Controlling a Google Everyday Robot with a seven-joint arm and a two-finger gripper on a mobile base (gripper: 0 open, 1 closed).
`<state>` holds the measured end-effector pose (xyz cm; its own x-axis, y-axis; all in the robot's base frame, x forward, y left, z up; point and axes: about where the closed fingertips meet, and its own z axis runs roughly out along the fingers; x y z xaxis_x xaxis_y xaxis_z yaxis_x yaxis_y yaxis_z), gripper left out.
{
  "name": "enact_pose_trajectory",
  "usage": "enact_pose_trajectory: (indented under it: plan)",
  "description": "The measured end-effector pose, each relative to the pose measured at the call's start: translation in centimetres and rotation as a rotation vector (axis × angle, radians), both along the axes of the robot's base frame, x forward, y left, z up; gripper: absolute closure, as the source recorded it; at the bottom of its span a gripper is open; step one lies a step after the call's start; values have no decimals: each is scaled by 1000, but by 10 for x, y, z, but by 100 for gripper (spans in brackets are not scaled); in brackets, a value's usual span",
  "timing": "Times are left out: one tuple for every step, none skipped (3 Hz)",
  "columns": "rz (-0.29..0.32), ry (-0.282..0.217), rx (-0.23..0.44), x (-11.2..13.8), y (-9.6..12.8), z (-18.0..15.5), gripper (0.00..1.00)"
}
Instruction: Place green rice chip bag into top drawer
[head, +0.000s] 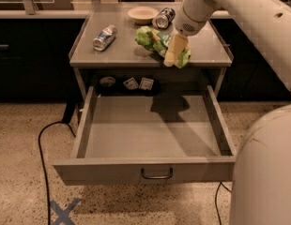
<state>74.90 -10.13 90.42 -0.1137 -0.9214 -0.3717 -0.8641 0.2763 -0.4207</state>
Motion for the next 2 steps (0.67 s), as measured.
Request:
enact_pose_trajectory:
  plan:
    - [5,-8,-2,9,3,-7,0]
    - [29,-19,19,28,21,-21,0]
